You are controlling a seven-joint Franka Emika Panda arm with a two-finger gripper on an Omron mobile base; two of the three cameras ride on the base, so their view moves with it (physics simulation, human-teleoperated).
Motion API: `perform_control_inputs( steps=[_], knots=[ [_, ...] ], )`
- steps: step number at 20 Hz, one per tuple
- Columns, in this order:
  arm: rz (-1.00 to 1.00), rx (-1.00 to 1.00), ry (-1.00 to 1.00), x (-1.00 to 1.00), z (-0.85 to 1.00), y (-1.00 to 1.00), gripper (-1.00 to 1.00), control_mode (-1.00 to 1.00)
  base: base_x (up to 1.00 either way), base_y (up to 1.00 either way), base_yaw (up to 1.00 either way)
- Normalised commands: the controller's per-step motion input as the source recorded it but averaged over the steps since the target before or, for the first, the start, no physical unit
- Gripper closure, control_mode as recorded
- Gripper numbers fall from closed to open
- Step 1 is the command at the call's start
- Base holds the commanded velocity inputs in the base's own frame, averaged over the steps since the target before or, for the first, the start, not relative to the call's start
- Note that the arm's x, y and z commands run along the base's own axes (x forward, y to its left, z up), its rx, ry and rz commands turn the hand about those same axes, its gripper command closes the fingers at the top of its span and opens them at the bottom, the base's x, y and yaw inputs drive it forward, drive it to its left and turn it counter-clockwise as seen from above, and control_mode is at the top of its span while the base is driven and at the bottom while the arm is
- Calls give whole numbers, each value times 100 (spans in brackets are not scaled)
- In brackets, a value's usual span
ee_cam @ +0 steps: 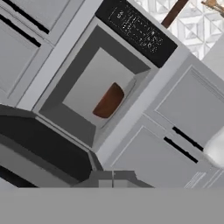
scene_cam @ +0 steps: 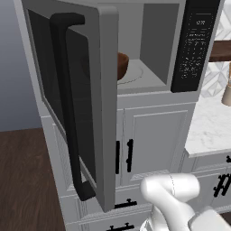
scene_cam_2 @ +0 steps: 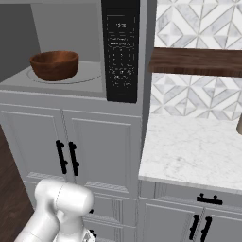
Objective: Open the microwave, place the bowl with waffle inside the microwave, then close the microwave door and turn it on.
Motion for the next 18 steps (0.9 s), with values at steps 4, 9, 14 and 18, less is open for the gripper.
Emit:
perform_control_inputs(
  steps=[4, 9, 14, 18],
  knots=[
    [0, -24, -14, -4, 0, 75, 100, -100, 0, 0, 0],
    [-4, -19, -1, 83, -2, 87, 100, -100, 0, 0, 0],
    [-6, -26, 9, 100, -45, 98, 100, -100, 0, 0, 0],
    [-13, -26, 19, 100, -70, 77, 100, -100, 0, 0, 0]
  ],
)
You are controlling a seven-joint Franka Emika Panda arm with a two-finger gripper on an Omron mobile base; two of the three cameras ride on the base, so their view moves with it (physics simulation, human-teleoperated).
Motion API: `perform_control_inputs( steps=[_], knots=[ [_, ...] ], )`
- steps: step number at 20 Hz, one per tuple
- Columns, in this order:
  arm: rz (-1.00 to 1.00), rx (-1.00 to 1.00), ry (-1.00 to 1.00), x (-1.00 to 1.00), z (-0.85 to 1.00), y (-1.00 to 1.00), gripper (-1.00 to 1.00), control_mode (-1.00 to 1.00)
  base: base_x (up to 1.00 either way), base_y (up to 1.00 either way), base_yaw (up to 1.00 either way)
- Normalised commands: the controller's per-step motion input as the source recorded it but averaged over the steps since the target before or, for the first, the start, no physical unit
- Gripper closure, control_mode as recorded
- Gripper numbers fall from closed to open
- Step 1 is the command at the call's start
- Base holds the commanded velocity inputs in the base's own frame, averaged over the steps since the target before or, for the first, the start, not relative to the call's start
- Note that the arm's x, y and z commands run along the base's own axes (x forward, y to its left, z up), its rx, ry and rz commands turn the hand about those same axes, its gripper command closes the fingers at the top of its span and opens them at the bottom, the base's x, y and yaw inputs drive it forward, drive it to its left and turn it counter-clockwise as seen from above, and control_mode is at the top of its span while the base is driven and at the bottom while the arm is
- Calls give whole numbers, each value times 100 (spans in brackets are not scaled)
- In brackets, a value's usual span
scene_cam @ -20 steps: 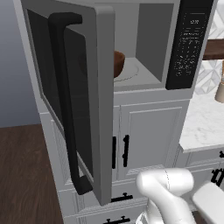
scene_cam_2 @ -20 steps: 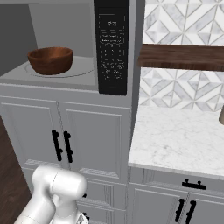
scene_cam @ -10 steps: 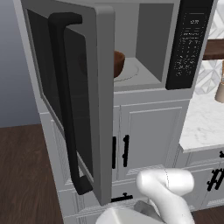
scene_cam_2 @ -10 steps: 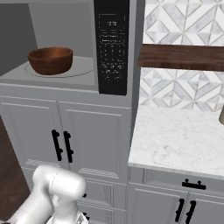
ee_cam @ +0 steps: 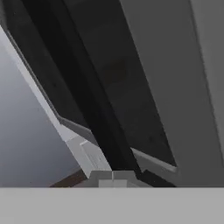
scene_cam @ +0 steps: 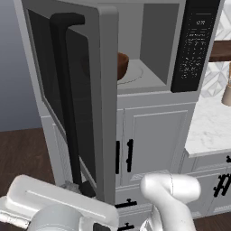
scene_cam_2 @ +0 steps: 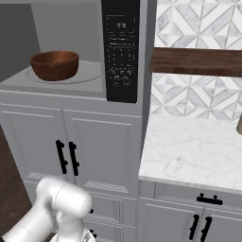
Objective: Open the microwave, place the bowl with waffle inside the microwave, then close the microwave door and turn it on.
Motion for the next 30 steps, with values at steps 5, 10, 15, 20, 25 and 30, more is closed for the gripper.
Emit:
perform_control_inputs(
  steps=[5, 10, 15, 20, 25, 30],
  knots=[
    [-21, -25, 3, 100, -65, 45, 100, -100, 0, 0, 0],
    [-24, -21, -6, 100, -52, 20, 100, -100, 0, 0, 0],
    [-26, -20, -5, 78, -1, -11, 100, -100, 0, 0, 0],
    [-22, -15, -12, 83, 21, -70, 100, -100, 0, 0, 0],
    [-11, -10, -12, 98, 17, -94, 100, -100, 0, 0, 0],
    [0, -3, -12, 99, 15, -100, 100, -100, 0, 0, 0]
  ],
)
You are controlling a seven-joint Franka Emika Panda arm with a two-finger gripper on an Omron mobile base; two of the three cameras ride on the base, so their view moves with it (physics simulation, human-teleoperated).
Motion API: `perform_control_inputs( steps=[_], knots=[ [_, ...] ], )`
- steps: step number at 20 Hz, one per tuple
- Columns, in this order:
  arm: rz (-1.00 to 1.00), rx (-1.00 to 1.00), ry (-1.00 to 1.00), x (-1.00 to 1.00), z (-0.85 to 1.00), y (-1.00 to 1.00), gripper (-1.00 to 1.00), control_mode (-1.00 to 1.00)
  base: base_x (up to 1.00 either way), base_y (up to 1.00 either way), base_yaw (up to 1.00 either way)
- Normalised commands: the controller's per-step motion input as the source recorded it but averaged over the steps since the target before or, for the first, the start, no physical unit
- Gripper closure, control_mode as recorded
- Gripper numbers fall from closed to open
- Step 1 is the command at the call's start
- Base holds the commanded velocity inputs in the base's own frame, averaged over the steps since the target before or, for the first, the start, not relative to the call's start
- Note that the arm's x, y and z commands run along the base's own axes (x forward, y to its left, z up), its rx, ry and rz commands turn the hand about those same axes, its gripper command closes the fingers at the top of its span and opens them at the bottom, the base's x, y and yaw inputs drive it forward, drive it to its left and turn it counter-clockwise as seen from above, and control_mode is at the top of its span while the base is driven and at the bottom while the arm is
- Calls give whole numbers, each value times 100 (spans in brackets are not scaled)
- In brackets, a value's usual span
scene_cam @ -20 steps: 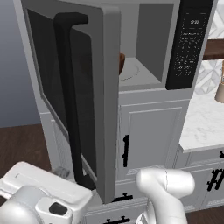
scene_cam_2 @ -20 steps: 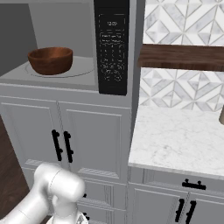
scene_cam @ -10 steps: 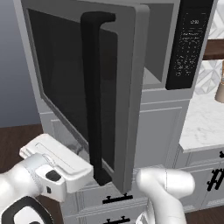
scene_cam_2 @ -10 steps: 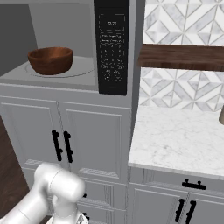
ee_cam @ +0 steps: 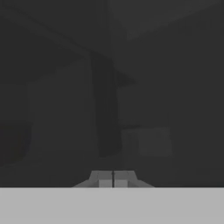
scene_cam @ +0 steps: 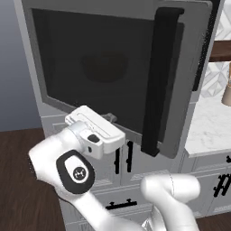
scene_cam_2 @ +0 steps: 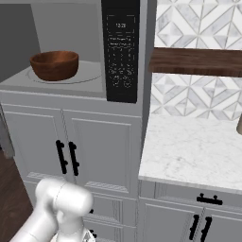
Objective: Open the microwave, place the bowl with waffle inside the microwave, then close the microwave door and turn it on.
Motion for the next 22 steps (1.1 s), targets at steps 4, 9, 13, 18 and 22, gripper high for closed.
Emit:
perform_control_inputs(
  steps=[4, 9, 13, 18, 22],
  knots=[
    [1, 0, -11, 100, 29, -94, 100, -100, 0, 0, 0],
    [16, 5, -12, 77, 93, -30, 100, -100, 0, 0, 0],
    [29, 10, -6, 66, 75, -6, 100, -100, 0, 0, 0],
    [31, 24, 33, 100, 17, -24, 100, -100, 0, 0, 0],
    [34, 23, 38, 100, 1, -10, 100, -100, 0, 0, 0]
  ],
)
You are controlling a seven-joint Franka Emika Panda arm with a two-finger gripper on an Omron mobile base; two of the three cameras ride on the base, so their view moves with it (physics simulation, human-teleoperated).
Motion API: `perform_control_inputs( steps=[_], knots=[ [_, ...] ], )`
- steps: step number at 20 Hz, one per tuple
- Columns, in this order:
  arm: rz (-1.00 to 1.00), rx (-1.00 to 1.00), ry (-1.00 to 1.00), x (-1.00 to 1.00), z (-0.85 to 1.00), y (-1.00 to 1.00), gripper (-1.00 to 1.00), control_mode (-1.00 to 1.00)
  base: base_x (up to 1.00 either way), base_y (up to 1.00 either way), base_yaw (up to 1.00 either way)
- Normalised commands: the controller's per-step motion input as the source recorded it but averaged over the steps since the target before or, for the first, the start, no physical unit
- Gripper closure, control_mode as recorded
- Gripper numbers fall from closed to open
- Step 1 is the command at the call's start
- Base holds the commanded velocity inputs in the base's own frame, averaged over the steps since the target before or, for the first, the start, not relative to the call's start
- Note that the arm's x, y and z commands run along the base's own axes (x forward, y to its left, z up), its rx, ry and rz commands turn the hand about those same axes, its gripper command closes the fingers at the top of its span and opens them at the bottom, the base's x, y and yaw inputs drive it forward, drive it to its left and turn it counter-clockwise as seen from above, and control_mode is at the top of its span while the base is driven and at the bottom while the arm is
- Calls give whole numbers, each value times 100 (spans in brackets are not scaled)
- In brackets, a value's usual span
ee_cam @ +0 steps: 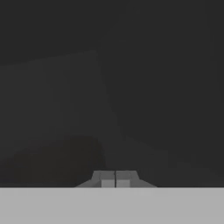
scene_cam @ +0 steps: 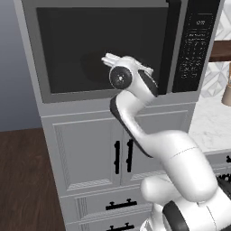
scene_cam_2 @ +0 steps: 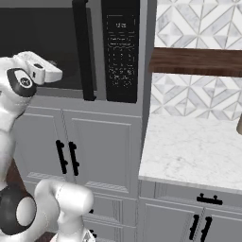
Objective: Open the microwave, place the bowl with waffle inside the microwave, then close the microwave door and turn it on.
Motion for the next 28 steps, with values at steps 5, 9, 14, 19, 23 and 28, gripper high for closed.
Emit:
perform_control_inputs(
  steps=[5, 9, 14, 19, 23, 28],
  knots=[
    [34, 12, 21, 100, -11, -7, 100, -100, 0, 0, 0],
    [27, 1, 13, 100, -35, 0, 100, -100, 0, 0, 0],
    [23, 6, 13, 12, -2, -4, 100, -100, 0, 0, 0],
    [12, 7, 9, -94, 36, 1, 100, -100, 0, 0, 0],
    [-17, 26, 4, -100, 33, -35, 100, -100, 0, 0, 0],
    [-36, 39, 9, -89, 1, -89, 100, -100, 0, 0, 0]
  ],
)
